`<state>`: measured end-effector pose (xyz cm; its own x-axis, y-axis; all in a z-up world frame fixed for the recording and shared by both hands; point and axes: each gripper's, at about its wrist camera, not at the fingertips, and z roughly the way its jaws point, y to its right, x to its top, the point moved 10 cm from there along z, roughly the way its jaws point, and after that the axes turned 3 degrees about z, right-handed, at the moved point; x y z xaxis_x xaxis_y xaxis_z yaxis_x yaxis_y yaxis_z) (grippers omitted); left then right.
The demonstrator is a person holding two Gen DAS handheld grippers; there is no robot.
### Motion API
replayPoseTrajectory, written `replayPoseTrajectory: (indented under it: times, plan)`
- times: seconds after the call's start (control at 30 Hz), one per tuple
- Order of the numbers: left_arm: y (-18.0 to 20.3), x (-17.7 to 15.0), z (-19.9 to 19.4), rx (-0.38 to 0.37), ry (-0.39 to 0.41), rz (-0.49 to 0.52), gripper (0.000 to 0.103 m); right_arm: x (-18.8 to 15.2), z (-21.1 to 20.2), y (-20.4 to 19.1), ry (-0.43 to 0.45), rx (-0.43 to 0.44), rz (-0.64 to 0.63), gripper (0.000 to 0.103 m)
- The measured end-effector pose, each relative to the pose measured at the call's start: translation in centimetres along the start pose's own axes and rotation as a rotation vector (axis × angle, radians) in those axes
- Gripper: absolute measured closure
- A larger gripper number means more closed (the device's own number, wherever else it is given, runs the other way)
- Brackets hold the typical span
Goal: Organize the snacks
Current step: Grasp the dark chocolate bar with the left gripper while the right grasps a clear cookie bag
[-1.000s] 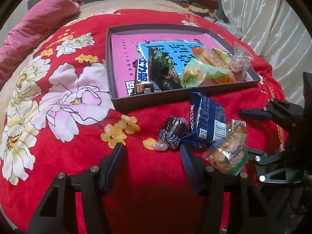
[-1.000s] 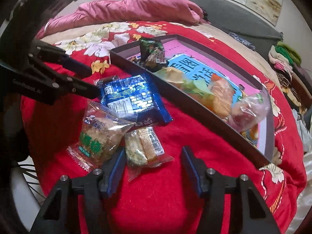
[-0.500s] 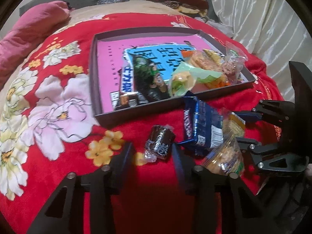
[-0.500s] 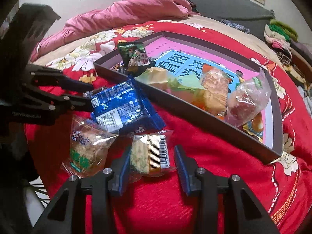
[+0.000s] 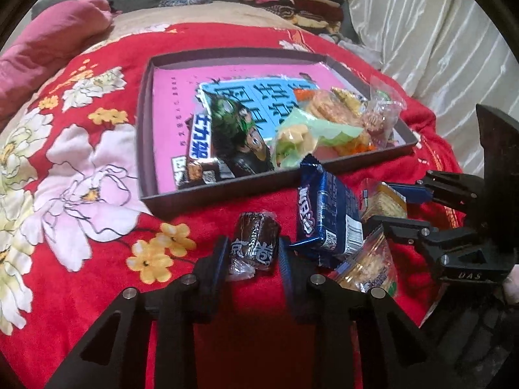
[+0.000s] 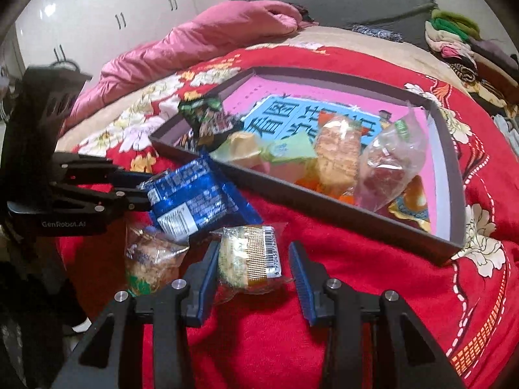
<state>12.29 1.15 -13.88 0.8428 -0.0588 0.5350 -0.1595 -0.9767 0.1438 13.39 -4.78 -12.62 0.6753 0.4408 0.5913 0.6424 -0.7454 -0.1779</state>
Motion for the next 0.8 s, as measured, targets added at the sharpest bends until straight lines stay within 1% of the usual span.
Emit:
replayPoseTrajectory:
  times: [0.17,0.37,0.5,0.63,0.8]
  plan:
    - [-0.9,0.7,-1.9,-0.009,0.044,-0.055,0.072,1.1,-1.4,0.8,0.062,0.033,0.062,0.06]
    - [-1.8,1.7,-3.8,-0.002,0.098,-0.103,0.072,2.7,-3.3,1.1,0.155,0.049,0.089,0.06]
    - [-1.9,2.5,-4.5,-0.001,0.126,-0.117,0.072,3.3,-4.3,1.6,0.2,0.042,0.104,0.06]
    - [-2.2,3.0,-4.6,0.008,0.136,-0.123,0.072,3.9,-5.6,2.4,0.252,0.019,0.117,0.06]
    - [-3.2,3.4,-4.6,0.04,0.149,-0.137,0.072,4.3,-6.8,3.8,0.29,-0.009,0.147,0.06]
